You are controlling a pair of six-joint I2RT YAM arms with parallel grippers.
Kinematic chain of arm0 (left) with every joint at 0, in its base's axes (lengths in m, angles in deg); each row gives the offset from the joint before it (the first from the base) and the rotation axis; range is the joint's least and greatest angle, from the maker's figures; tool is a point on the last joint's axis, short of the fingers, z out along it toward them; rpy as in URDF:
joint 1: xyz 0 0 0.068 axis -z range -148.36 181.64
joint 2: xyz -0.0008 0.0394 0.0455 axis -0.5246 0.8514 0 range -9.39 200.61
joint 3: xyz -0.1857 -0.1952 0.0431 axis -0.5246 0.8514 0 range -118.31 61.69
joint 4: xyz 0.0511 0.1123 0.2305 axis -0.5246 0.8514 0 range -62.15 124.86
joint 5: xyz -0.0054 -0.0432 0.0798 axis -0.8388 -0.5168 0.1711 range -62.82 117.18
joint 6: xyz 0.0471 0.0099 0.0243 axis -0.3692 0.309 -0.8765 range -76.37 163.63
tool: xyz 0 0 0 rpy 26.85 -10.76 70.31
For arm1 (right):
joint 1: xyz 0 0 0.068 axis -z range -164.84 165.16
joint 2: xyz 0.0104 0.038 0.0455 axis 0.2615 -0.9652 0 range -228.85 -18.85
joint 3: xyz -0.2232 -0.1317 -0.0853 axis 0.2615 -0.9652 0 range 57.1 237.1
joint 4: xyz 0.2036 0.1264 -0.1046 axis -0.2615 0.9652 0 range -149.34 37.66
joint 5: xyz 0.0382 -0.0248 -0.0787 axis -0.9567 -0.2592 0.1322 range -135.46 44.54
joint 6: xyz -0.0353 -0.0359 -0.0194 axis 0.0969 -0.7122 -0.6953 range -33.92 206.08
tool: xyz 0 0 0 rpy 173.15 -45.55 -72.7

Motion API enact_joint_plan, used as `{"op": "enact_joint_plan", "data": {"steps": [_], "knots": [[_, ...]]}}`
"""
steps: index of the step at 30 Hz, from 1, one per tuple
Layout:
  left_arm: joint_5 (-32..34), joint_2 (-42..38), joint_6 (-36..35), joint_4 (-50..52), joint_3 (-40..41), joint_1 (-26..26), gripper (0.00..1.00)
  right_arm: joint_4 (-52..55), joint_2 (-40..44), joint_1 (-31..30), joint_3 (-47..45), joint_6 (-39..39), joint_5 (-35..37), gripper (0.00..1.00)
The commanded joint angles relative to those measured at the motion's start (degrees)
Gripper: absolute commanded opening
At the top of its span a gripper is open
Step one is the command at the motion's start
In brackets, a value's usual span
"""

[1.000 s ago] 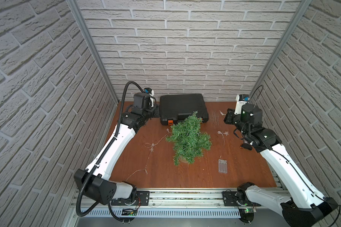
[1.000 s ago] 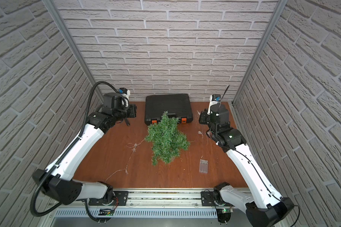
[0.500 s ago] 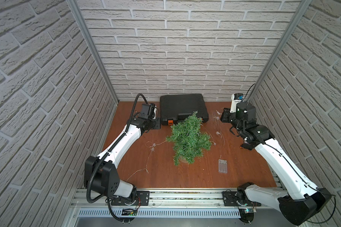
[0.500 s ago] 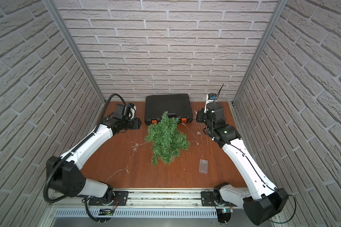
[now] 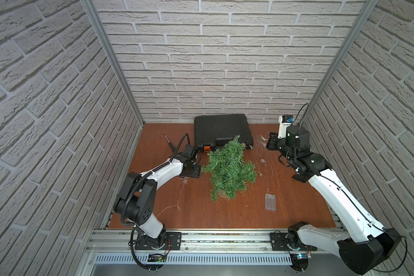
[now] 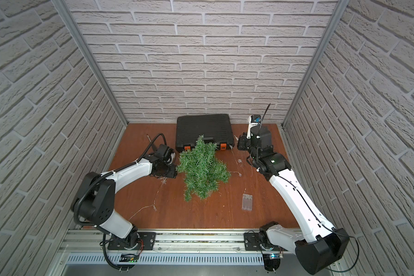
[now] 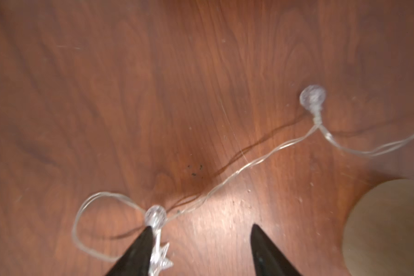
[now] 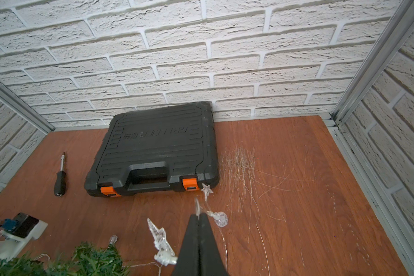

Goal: Wrap string light around the christmas tree
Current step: Pick up the light string from the center of the board.

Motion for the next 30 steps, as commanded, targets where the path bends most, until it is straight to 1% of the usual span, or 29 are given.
{"op": "enact_joint_plan", "data": {"steps": [1,5,8,14,17,19,20,23,26,30], "knots": [[0.98,3.33,-4.33,-2.93,-1.41,1.68,0.68,-3.10,2.03,0.60,-1.26,-0.82,-1.10,0.02],[2.44,5.62,-7.04,-3.21,-3.38,1.63,0.69,-2.69,2.96,0.94,-1.47,-1.31,-1.67,0.02],[1.98,7.01,-8.15,-3.38,-4.52,1.73,0.68,-2.67,3.65,1.20,-1.81,-1.58,-2.22,0.02],[0.20,10.65,-10.01,-3.67,-5.47,2.15,0.64,-2.59,4.30,1.52,-2.43,-1.58,-3.06,0.02],[-0.55,12.05,-10.38,-3.73,-5.83,2.36,0.60,-2.48,4.39,1.57,-2.39,-1.36,-3.42,0.02],[-0.99,12.69,-10.32,-4.01,-5.83,2.56,0.54,-2.50,4.49,1.65,-2.41,-1.22,-3.47,0.02],[-0.88,12.96,-10.07,-4.10,-5.87,2.64,0.49,-2.46,4.66,1.65,-2.36,-1.21,-3.50,0.02],[0.15,12.21,-9.13,-4.79,-5.37,2.76,0.26,-2.16,5.00,1.75,-2.35,-1.14,-3.42,0.02],[2.10,10.40,-8.06,-5.08,-5.08,2.74,0.00,-1.89,5.52,1.85,-2.31,-1.11,-3.01,0.02],[3.79,5.61,-6.67,-6.01,-4.99,2.68,0.00,-1.63,6.38,1.94,-2.18,-1.05,-1.74,0.02]]}}
